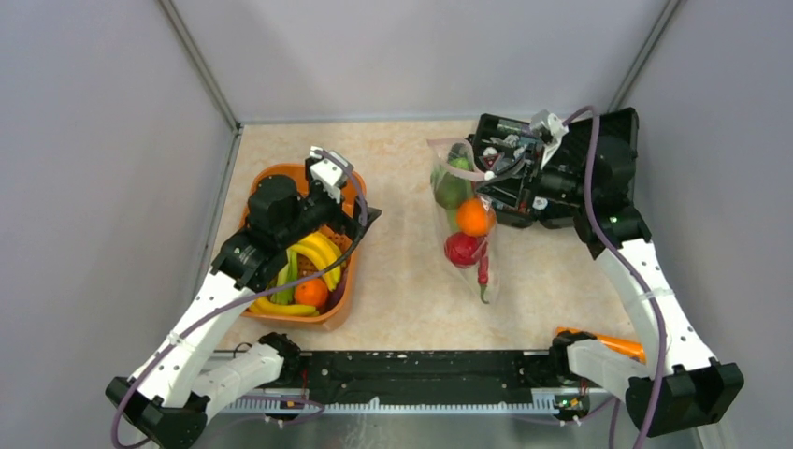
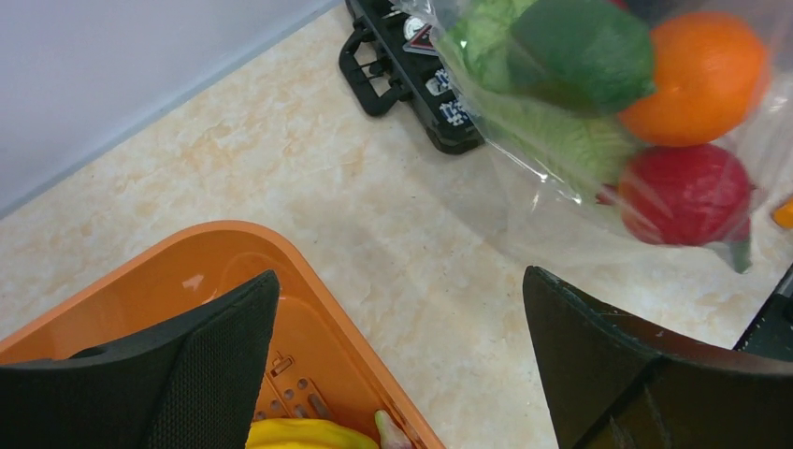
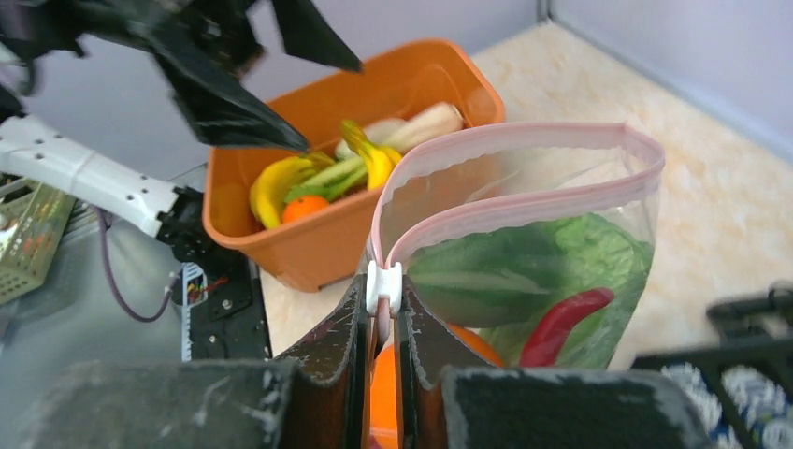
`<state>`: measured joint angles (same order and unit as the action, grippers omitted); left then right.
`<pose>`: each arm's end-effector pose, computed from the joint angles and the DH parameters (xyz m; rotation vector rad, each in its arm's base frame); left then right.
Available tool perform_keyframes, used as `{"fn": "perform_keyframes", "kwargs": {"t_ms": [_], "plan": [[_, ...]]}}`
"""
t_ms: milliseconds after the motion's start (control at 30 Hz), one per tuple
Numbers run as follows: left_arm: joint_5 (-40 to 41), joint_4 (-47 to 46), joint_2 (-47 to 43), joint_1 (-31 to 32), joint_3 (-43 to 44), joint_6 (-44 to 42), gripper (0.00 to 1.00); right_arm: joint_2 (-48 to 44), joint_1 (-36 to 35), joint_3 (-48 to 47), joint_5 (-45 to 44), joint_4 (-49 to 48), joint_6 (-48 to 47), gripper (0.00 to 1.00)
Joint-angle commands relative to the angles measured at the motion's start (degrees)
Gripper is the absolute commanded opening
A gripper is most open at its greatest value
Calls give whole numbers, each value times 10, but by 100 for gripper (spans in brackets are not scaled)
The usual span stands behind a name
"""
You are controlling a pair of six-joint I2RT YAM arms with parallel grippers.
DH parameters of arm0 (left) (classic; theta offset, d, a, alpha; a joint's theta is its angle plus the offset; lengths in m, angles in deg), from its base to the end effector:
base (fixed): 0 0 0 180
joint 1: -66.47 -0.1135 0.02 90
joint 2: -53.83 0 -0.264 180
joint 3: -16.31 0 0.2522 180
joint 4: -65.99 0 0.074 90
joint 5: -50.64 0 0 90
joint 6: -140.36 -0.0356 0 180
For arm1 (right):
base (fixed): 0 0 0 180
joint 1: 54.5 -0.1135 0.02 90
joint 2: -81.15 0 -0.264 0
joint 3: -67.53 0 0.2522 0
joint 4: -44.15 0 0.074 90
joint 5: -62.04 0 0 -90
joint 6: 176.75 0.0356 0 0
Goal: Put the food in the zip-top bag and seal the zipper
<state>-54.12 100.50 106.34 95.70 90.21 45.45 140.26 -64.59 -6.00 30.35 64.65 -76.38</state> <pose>0.1699 -0.1055 0.3903 0.7110 1.6798 -0.5331 0.2122 0.0685 0.3930 -0.7804 1.5654 1.1080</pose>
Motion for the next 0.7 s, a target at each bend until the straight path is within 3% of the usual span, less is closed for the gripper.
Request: {"fn": "perform_keyframes", "kwargs": {"t_ms": [0, 133, 267, 367, 500, 667], "plan": [[31, -62, -20, -10, -11, 31, 99, -1, -29, -93, 64, -85, 0, 0], [86, -78, -40, -16, -25, 39, 99, -14, -40, -86, 106, -93, -28, 0], [116, -92, -74, -21, -52, 36, 99, -51, -40, 39, 25, -22, -124, 0], [119, -93, -88, -23, -68, 35, 99, -44, -40, 118, -33, 0, -121, 0], [98, -90, -89, -23, -80, 38, 99, -42, -52, 154, -89, 52, -129, 0], [61, -97, -83, -24, -82, 41, 99, -115, -56, 179, -91, 1, -130, 0]]}}
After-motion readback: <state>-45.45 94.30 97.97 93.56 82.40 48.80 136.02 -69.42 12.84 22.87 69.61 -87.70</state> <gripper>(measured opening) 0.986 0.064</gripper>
